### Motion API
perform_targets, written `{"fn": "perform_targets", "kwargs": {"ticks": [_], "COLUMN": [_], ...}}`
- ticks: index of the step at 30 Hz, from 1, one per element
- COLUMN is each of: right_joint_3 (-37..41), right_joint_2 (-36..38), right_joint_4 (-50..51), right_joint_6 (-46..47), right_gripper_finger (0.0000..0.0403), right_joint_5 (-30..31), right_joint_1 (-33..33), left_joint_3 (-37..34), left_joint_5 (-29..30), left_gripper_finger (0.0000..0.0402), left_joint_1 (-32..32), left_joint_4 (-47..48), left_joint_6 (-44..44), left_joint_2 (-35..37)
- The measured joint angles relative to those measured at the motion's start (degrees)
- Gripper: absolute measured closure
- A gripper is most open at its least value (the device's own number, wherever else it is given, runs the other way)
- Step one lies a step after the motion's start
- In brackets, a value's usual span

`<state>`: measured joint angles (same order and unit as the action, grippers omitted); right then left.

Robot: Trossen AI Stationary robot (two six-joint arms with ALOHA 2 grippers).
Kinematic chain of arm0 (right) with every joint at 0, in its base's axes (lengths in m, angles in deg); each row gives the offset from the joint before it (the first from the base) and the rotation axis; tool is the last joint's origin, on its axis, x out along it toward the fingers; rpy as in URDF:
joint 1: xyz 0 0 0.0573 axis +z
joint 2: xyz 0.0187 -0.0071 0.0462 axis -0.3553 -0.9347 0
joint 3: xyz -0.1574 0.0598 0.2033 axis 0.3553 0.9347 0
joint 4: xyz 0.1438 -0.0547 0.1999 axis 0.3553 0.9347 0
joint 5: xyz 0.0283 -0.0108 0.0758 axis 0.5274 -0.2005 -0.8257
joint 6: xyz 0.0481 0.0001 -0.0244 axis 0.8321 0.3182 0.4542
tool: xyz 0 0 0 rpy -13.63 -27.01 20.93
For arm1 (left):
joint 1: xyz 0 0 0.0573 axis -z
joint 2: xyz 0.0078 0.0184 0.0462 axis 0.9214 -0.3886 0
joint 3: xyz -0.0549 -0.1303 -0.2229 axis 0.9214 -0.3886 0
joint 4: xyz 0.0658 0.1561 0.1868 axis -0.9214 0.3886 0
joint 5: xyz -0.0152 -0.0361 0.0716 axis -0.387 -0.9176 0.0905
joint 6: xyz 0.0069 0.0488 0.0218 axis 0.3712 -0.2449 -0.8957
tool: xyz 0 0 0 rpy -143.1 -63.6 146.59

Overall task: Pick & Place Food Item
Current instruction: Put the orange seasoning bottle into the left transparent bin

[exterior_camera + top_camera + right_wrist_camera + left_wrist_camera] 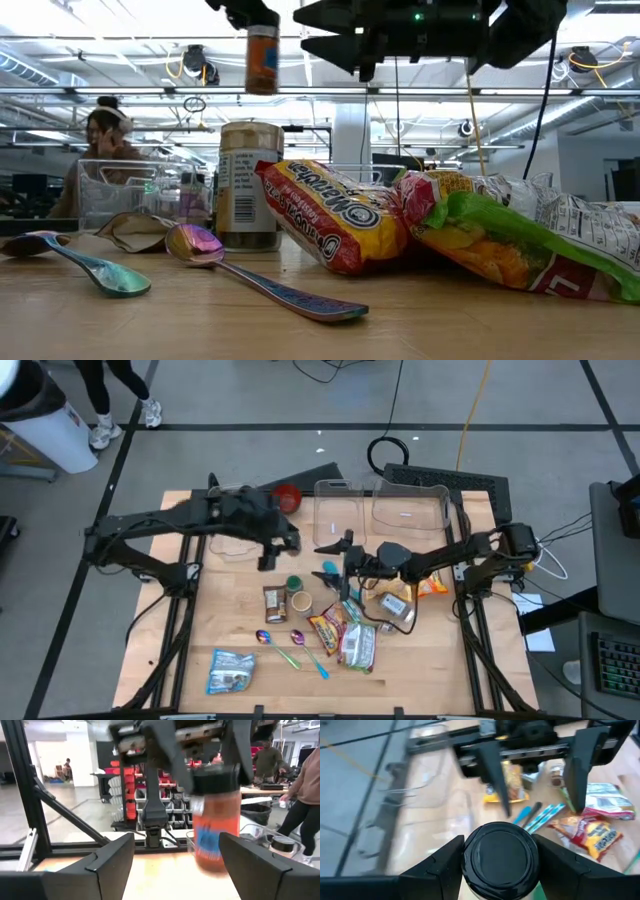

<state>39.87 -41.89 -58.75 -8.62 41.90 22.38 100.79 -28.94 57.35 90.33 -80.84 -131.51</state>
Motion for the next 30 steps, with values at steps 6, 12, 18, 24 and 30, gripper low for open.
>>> {"fn": "perform_targets", "kwargs": {"ticks": [6,12,18,24,30], "right_joint_3": [0.26,3.99,8.31,10.29,11.02], "right_joint_2": [2.27,2.30,2.28,2.28,2.28], "right_joint_4": [3.74,0.33,-4.54,-7.82,-7.90], "right_joint_6": [-2.07,-2.05,0.13,0.15,1.52], "right_gripper_finger": [0.0122,0.0121,0.0126,0.0124,0.0125], "right_joint_5": [0.24,3.80,8.22,7.95,7.90], "right_joint_1": [0.00,-0.04,-0.07,0.09,1.42], "left_joint_3": [0.02,-4.41,-14.83,-27.02,-35.90], "left_joint_5": [2.95,5.13,6.85,8.52,10.12], "left_gripper_finger": [0.0191,0.0191,0.0191,0.0191,0.0191], "left_joint_1": [-5.07,-10.86,-15.42,-19.41,-24.69], "left_joint_4": [6.06,8.62,5.35,-2.83,-9.55], "left_joint_6": [0.69,3.05,5.69,7.71,9.50], "left_joint_2": [8.01,17.13,25.57,31.08,32.35]}}
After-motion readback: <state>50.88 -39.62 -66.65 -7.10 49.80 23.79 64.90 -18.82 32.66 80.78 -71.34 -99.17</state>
